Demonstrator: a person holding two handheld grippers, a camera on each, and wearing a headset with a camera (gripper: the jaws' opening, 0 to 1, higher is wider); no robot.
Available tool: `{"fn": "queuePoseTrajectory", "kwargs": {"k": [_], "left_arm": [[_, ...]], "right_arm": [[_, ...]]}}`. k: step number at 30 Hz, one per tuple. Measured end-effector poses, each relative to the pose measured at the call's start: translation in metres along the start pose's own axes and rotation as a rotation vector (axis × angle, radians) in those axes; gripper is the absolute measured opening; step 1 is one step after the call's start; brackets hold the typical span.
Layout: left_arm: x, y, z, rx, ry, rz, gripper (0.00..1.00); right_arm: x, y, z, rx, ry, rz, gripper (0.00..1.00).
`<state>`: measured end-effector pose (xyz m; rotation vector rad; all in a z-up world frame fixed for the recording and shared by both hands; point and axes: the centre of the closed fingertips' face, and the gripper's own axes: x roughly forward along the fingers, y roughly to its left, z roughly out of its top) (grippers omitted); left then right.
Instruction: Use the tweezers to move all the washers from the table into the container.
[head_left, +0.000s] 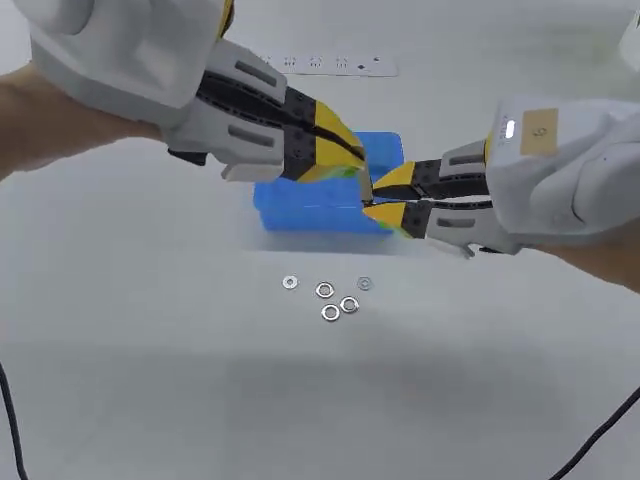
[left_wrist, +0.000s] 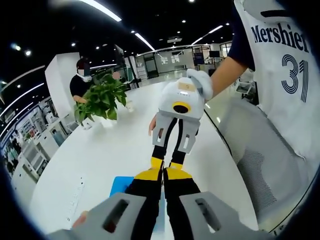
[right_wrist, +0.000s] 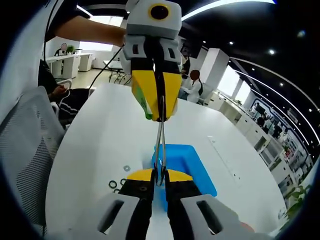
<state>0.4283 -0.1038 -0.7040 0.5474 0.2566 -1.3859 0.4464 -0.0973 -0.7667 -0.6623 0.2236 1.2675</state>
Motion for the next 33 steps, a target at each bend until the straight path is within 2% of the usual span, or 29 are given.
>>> {"fn": "queuePoseTrajectory", "kwargs": {"k": [7, 10, 16, 19, 21, 27, 29, 33], "left_arm": [[-0.002, 0.018, -0.006, 0.008, 0.016, 0.005, 0.05], [-0.003, 0.037, -0.017, 0.010, 0.028, 0.005, 0.05], [0.000, 0.055, -0.035, -0.004, 0.052, 0.005, 0.05], [0.004, 0.064, -0.045, -0.040, 0.059, 0.007, 0.05], [0.007, 0.068, -0.053, -0.035, 0.079, 0.006, 0.05], [0.017, 0.078, -0.074, -0.067, 0.100, -0.005, 0.05], [0.019, 0.080, -0.078, -0.075, 0.104, -0.010, 0.05], [0.022, 0.083, -0.086, -0.092, 0.107, -0.024, 0.05]], "right_arm": [[0.018, -0.024, 0.000, 0.008, -0.008, -0.024, 0.09], [0.028, -0.032, -0.003, 0.021, -0.011, -0.025, 0.09], [0.051, -0.043, -0.013, 0.033, -0.001, -0.011, 0.09], [0.063, -0.046, -0.019, 0.053, 0.001, 0.009, 0.09], [0.070, -0.049, -0.025, 0.054, 0.011, 0.013, 0.09], [0.087, -0.050, -0.041, 0.092, 0.039, 0.050, 0.09], [0.091, -0.050, -0.045, 0.094, 0.044, 0.057, 0.09], [0.096, -0.047, -0.052, 0.144, 0.040, 0.094, 0.09]]}}
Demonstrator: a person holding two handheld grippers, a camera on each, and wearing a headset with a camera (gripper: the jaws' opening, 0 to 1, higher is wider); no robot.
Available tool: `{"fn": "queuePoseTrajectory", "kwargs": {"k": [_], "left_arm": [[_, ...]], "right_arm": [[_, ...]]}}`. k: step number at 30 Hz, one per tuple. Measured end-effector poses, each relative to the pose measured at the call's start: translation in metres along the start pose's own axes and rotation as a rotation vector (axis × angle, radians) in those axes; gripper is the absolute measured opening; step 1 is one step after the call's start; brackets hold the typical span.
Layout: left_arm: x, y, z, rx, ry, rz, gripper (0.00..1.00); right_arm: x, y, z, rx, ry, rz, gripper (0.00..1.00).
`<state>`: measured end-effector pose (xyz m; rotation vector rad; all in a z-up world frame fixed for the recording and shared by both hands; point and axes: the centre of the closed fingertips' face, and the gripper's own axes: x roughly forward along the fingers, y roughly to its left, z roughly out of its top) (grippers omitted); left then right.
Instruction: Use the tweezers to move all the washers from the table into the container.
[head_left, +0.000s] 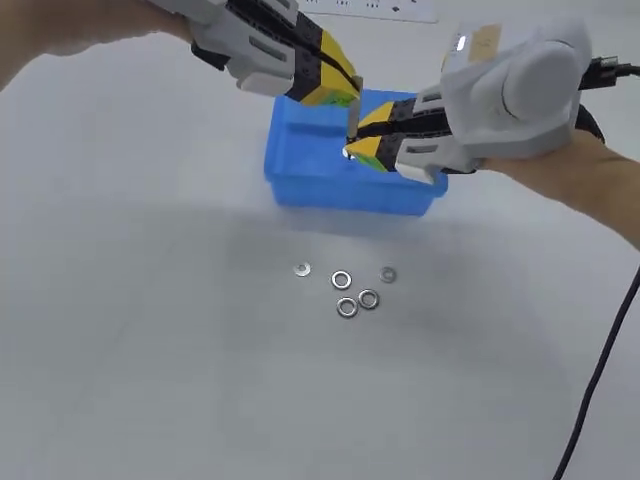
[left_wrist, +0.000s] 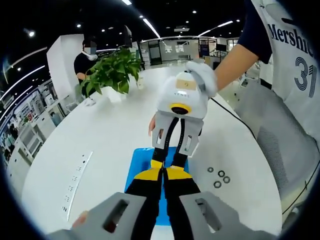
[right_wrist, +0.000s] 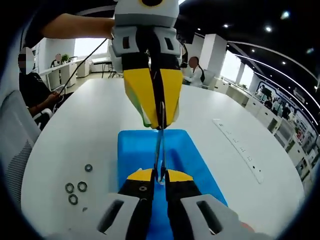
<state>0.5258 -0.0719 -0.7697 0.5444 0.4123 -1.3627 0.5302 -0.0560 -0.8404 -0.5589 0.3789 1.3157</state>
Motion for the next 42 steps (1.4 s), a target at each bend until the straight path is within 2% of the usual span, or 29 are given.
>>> {"fn": "queuePoseTrajectory", "kwargs": {"k": [5, 10, 20, 27, 33, 42], "left_arm": [[0.003, 0.002, -0.004, -0.012, -0.003, -0.010, 0.05], [0.005, 0.001, -0.012, -0.019, 0.012, -0.023, 0.05], [0.004, 0.001, -0.011, -0.019, 0.011, -0.020, 0.05], [0.001, 0.000, 0.000, -0.008, -0.007, -0.008, 0.05], [-0.001, -0.003, 0.004, 0.002, 0.002, -0.007, 0.05], [-0.012, -0.010, 0.023, 0.023, -0.005, -0.004, 0.05]], "right_arm": [[0.004, -0.001, -0.005, 0.018, -0.005, 0.022, 0.09], [0.009, 0.002, -0.009, 0.015, 0.009, 0.041, 0.09], [0.010, 0.001, -0.008, 0.019, 0.000, 0.050, 0.10], [0.004, -0.001, 0.000, 0.010, -0.015, 0.031, 0.10], [-0.002, 0.001, 0.006, 0.001, -0.021, 0.025, 0.11], [-0.017, 0.006, 0.022, -0.017, -0.045, 0.021, 0.11]]}}
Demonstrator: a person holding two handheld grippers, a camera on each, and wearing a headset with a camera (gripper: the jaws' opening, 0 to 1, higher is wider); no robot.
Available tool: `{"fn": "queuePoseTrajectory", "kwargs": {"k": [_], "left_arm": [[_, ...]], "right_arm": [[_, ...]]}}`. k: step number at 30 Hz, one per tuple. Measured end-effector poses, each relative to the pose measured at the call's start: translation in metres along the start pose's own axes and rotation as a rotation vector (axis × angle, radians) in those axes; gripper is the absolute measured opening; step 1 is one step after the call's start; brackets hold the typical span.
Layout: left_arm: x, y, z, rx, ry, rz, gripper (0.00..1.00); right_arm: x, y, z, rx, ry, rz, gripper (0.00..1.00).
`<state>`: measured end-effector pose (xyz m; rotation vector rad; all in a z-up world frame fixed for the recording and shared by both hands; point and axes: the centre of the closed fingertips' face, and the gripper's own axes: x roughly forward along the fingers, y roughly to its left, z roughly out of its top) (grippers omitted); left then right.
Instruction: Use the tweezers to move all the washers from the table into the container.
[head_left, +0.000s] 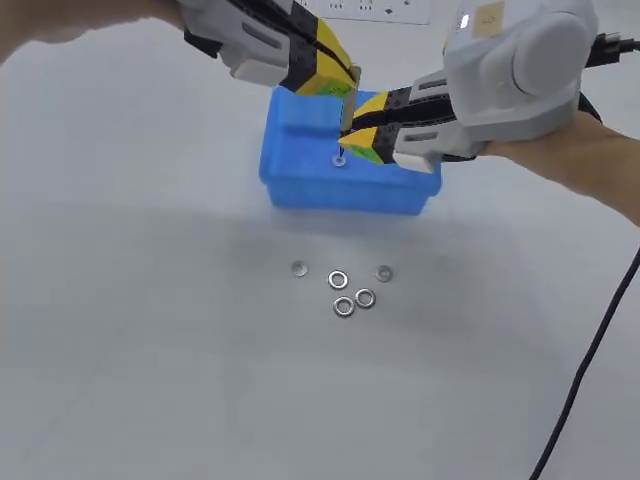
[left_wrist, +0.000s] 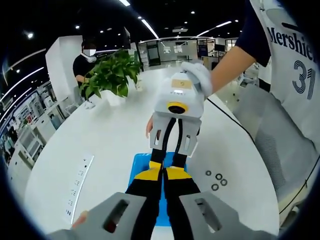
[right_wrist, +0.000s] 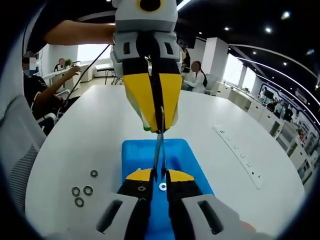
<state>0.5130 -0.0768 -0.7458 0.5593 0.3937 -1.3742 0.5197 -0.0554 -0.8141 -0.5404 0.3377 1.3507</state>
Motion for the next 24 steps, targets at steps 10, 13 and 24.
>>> {"fn": "queuePoseTrajectory", "kwargs": {"k": [10, 13, 24], "left_arm": [[-0.021, -0.019, 0.029, 0.034, -0.018, 0.013, 0.05], [-0.026, -0.026, 0.035, 0.043, -0.018, 0.018, 0.05], [-0.025, -0.068, 0.042, 0.032, -0.032, -0.001, 0.05]], "right_arm": [[-0.026, 0.014, 0.030, -0.071, -0.035, -0.005, 0.11], [-0.033, 0.021, 0.037, -0.080, -0.045, -0.002, 0.11], [-0.043, 0.051, 0.031, -0.091, -0.033, 0.048, 0.11]]}}
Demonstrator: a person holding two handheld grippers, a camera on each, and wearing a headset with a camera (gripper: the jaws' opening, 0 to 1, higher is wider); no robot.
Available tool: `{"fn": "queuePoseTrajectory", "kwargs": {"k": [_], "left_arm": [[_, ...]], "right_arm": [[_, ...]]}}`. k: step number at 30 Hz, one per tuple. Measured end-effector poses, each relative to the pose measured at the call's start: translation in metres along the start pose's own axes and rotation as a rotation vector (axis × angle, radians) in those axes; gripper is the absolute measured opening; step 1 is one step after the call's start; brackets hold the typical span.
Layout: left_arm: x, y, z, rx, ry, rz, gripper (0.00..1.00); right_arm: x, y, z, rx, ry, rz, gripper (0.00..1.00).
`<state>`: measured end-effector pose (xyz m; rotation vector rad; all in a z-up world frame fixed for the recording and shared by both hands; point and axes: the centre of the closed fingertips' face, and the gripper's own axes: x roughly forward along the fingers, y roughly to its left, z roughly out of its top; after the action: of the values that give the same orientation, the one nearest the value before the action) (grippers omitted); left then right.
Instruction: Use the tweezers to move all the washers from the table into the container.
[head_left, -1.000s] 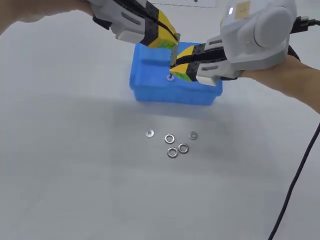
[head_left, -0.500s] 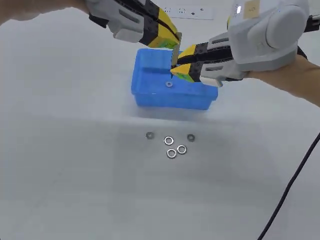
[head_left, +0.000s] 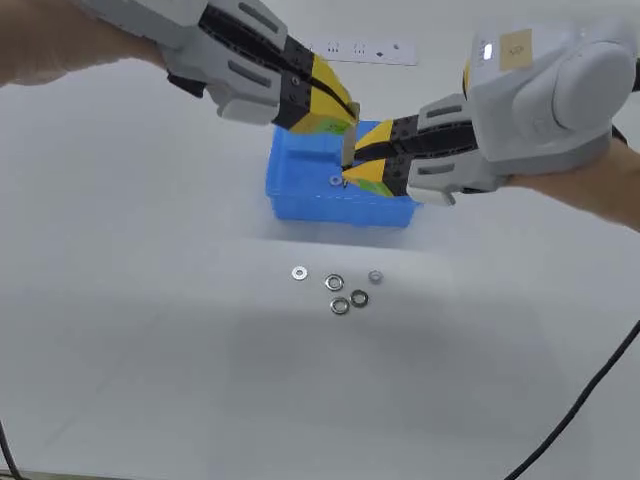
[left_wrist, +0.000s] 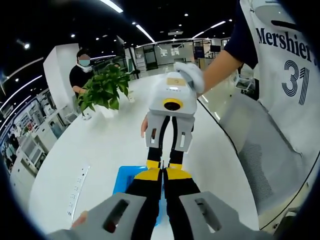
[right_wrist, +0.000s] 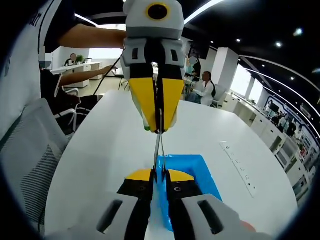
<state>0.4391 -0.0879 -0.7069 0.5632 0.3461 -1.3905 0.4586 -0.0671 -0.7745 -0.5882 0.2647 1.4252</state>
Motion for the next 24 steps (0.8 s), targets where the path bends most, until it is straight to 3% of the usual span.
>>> {"fn": "queuePoseTrajectory", "kwargs": {"k": [4, 10, 14, 24], "left_arm": [[0.003, -0.014, 0.001, -0.011, -0.013, -0.012, 0.05], [0.009, -0.028, -0.006, -0.047, -0.023, -0.027, 0.05], [0.013, -0.036, -0.011, -0.088, -0.035, -0.034, 0.05], [0.024, -0.051, -0.024, -0.115, -0.053, -0.040, 0.05]], "right_arm": [[-0.003, 0.016, 0.000, 0.009, -0.008, 0.012, 0.11], [-0.004, 0.040, -0.008, 0.016, 0.000, 0.043, 0.11], [-0.004, 0.051, -0.014, 0.030, 0.002, 0.054, 0.11], [-0.001, 0.070, -0.028, 0.064, 0.014, 0.073, 0.11]]}}
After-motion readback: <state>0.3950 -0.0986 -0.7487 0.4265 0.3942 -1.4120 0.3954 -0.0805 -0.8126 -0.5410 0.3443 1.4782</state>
